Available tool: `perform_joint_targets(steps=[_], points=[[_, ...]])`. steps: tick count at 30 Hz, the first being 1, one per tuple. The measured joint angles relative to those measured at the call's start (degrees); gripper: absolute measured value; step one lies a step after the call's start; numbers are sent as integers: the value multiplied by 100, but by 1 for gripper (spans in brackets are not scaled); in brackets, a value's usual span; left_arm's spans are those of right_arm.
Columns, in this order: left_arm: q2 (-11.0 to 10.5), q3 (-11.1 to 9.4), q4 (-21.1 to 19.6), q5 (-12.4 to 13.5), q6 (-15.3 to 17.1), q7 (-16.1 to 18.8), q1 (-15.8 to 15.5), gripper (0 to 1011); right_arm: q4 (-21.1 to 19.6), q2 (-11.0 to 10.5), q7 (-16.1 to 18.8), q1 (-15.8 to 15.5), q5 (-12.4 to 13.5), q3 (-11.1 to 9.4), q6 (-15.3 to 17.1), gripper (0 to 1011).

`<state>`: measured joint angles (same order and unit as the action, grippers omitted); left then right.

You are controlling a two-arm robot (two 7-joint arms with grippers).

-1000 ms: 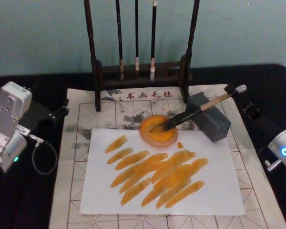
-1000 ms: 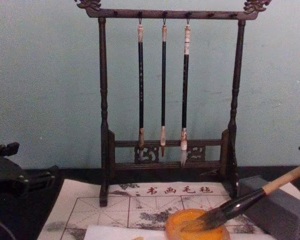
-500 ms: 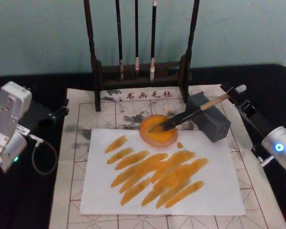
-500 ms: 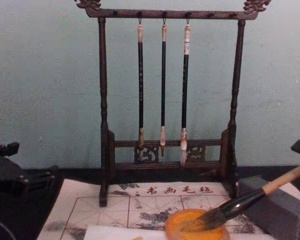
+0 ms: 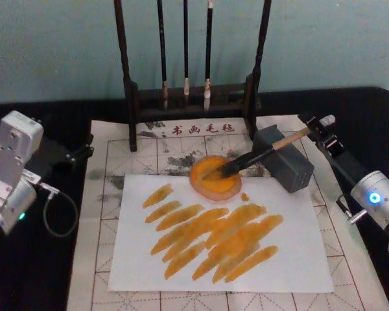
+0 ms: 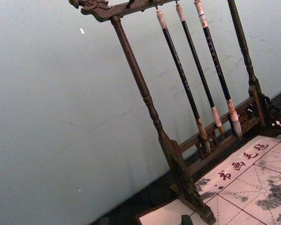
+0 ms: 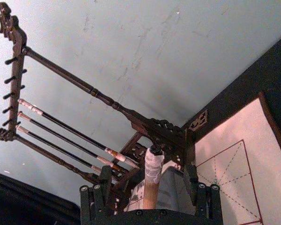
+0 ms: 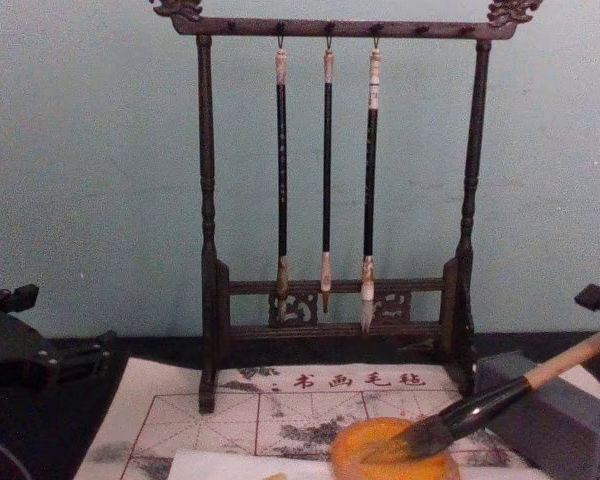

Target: Pick up the brush from the inkstone, write on the paper, then place the brush back to its original position.

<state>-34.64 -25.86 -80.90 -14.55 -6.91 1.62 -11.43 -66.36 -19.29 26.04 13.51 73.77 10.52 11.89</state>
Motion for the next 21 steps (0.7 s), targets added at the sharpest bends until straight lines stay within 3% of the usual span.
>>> perform_joint_targets(steps=[7,21], points=[[0,0,0,0,0,0,0,1001,62,-20,16,36,154,56,-14,1002],[0,0,0,0,0,0,0,1001,61,-19,13,37,151,50,-18,1002]])
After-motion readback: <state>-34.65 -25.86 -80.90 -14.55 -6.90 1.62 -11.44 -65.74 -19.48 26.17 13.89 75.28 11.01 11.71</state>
